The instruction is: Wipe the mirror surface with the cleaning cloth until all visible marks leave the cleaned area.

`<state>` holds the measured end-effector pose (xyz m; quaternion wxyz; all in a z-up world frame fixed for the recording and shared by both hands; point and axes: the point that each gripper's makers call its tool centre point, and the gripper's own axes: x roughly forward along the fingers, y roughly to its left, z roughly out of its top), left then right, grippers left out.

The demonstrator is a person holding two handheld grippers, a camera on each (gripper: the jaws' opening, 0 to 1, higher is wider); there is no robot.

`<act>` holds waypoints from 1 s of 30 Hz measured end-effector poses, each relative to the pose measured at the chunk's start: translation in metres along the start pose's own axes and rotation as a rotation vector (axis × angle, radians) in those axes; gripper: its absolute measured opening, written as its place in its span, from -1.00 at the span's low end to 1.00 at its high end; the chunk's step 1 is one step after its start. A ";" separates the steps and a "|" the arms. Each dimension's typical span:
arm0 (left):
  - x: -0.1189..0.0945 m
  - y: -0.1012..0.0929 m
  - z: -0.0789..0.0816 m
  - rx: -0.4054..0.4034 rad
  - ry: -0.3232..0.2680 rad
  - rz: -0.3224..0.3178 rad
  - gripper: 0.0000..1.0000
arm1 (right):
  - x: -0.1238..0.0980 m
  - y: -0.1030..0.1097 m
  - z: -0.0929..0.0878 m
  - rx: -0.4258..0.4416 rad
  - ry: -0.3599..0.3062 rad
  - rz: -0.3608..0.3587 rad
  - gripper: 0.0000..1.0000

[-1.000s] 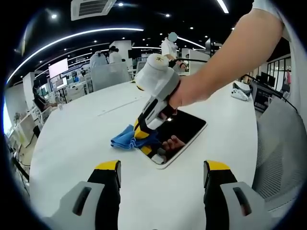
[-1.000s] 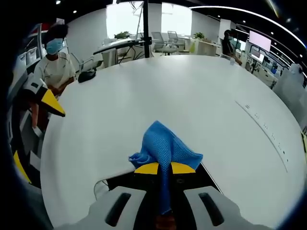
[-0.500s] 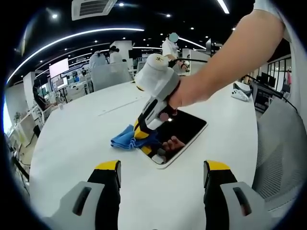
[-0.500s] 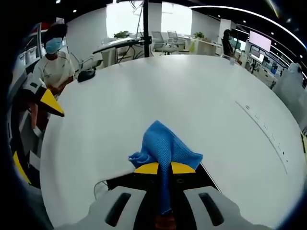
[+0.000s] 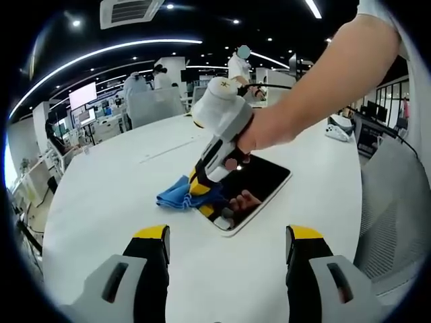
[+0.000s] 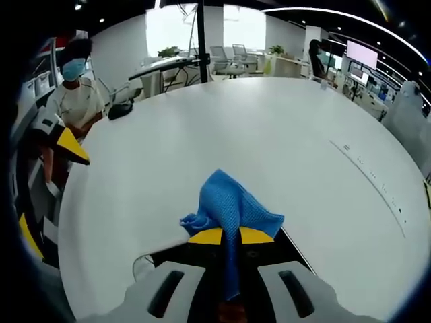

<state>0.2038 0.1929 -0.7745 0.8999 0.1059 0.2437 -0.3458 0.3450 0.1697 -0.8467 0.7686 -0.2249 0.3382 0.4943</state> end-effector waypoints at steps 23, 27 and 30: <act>0.000 -0.002 0.003 0.008 0.004 0.001 0.40 | -0.003 -0.005 -0.003 0.023 -0.006 -0.013 -0.97; -0.001 -0.002 0.003 0.008 0.006 0.001 0.40 | -0.006 -0.008 -0.007 0.044 -0.015 -0.023 -0.97; -0.001 -0.002 0.002 0.011 0.007 0.000 0.40 | -0.008 -0.010 -0.009 0.044 -0.012 -0.030 -0.97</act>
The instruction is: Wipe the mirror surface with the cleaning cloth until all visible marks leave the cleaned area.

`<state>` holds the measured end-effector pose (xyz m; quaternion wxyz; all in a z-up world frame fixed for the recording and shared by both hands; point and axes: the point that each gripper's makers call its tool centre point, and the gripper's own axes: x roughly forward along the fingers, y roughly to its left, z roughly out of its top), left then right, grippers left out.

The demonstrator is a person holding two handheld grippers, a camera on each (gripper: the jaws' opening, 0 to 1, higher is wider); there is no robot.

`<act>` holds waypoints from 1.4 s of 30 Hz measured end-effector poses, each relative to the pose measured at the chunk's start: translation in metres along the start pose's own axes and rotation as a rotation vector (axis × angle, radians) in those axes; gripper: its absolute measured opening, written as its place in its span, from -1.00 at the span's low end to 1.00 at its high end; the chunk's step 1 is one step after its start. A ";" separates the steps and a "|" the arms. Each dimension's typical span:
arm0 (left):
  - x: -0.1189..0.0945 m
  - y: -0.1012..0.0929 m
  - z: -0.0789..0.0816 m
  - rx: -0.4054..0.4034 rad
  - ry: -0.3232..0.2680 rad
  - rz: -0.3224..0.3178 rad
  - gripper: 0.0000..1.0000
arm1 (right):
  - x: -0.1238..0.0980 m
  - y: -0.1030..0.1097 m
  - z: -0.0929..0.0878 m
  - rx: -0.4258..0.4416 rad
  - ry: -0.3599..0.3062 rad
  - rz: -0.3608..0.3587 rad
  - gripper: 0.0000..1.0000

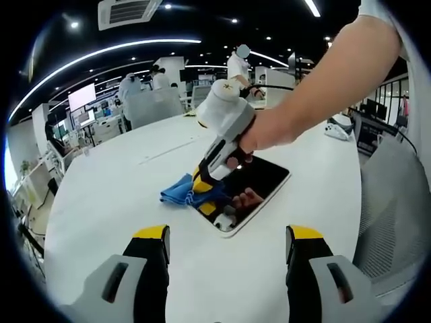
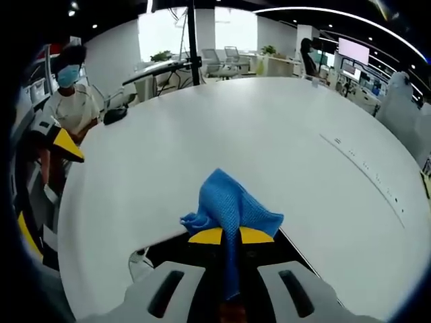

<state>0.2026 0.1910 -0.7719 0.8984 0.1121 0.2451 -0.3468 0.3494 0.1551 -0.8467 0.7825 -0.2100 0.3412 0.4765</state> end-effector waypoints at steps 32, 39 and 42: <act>0.003 -0.009 0.009 0.015 -0.007 -0.018 0.40 | -0.018 -0.021 -0.019 0.029 0.012 -0.035 -0.97; 0.004 -0.009 0.010 0.017 -0.007 -0.020 0.40 | -0.023 -0.028 -0.025 0.045 0.013 -0.050 -0.97; 0.005 -0.008 0.010 0.017 -0.007 -0.020 0.40 | -0.024 -0.030 -0.027 0.046 0.016 -0.055 -0.97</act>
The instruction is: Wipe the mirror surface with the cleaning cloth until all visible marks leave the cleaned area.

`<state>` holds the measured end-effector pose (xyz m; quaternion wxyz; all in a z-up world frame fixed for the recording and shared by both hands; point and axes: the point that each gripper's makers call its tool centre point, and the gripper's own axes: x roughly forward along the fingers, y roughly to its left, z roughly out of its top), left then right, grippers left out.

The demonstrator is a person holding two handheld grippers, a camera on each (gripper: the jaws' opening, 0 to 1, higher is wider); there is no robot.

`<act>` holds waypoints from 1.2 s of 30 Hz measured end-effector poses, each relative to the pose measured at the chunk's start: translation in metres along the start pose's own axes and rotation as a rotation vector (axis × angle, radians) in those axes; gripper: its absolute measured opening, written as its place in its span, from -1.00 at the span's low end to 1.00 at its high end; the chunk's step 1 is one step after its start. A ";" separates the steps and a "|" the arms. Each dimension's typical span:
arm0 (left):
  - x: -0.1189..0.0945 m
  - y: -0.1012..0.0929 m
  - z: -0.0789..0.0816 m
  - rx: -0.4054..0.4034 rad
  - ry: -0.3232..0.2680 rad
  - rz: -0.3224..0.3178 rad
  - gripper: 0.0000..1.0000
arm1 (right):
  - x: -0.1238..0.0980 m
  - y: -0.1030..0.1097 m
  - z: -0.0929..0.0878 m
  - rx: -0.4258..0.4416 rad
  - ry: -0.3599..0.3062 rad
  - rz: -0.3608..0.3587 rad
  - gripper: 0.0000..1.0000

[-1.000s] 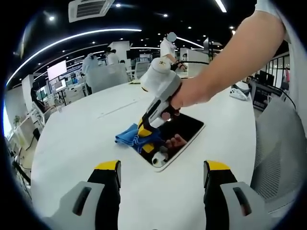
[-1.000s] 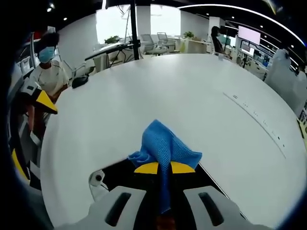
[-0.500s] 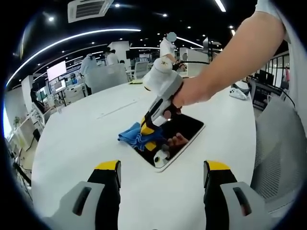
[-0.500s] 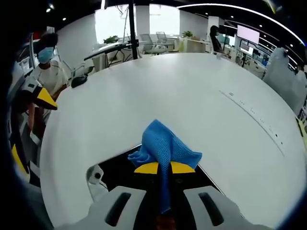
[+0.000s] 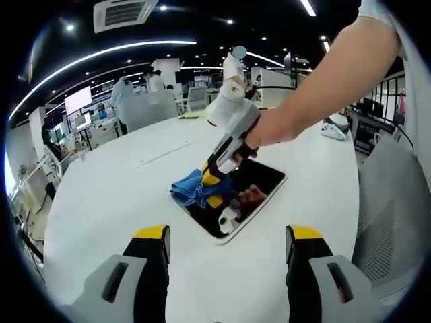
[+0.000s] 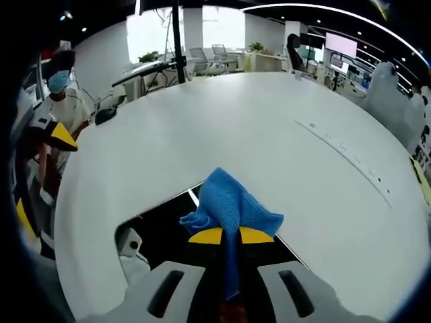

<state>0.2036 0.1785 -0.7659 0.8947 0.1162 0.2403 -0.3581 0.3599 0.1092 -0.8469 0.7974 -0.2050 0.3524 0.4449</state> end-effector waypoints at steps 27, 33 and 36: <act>0.003 -0.001 0.000 -0.001 -0.006 -0.008 0.40 | -0.009 -0.014 -0.010 0.021 0.004 -0.030 -0.97; 0.002 0.000 0.001 -0.003 -0.007 -0.005 0.40 | -0.012 -0.018 -0.014 0.036 0.002 -0.033 -0.97; 0.003 -0.001 0.001 -0.001 -0.007 -0.008 0.40 | -0.013 -0.020 -0.015 0.036 0.003 -0.037 -0.97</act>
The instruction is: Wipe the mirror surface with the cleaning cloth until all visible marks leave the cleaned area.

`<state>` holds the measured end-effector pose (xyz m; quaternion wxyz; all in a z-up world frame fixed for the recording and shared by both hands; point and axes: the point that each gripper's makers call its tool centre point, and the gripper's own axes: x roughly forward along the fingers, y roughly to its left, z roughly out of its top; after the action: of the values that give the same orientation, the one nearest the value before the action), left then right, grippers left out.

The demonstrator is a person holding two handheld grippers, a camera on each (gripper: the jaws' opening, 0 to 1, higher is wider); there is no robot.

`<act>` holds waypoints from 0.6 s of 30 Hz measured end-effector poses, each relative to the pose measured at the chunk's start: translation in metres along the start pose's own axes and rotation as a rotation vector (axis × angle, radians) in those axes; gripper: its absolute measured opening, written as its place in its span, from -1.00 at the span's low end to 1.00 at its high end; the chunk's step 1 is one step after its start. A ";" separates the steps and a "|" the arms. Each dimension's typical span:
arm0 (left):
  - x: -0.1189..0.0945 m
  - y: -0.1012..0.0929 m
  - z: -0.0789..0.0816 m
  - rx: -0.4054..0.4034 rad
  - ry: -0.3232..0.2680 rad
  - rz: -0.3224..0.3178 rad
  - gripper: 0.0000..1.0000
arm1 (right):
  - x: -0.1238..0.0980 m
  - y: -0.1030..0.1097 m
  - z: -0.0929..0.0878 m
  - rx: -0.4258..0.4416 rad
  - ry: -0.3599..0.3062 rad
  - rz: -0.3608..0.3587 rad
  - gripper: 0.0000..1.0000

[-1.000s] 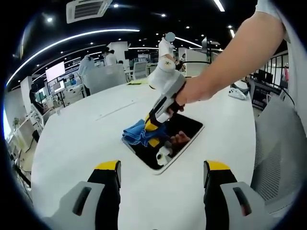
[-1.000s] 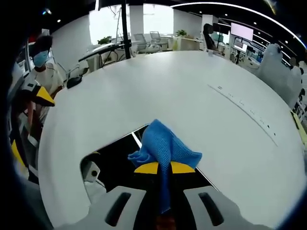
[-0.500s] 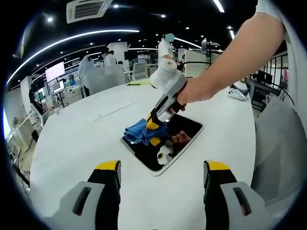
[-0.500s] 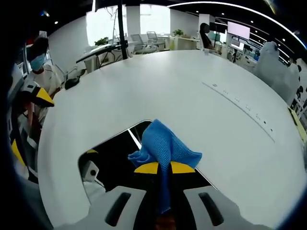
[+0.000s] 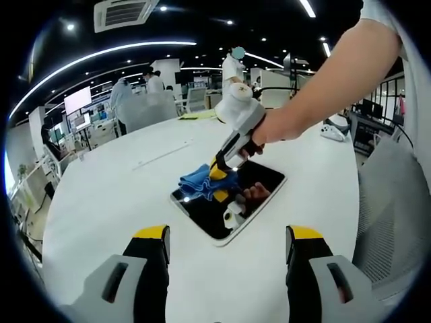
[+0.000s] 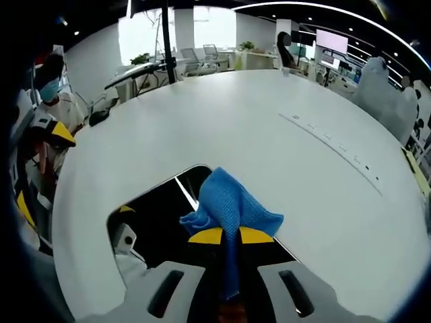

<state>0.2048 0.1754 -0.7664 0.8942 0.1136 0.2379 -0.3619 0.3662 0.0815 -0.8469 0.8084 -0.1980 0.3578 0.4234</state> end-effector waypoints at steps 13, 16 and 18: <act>0.002 0.000 0.002 -0.005 -0.008 -0.004 0.42 | -0.006 -0.008 -0.007 0.018 0.000 -0.015 -0.97; 0.002 0.000 0.002 -0.005 -0.009 -0.004 0.42 | -0.008 -0.010 -0.009 0.020 0.003 -0.018 -0.97; 0.002 0.000 0.002 -0.002 -0.007 -0.004 0.42 | -0.009 -0.011 -0.010 0.021 0.004 -0.020 -0.97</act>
<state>0.2067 0.1734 -0.7658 0.8944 0.1106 0.2352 -0.3640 0.3679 0.0644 -0.8468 0.8139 -0.1942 0.3617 0.4111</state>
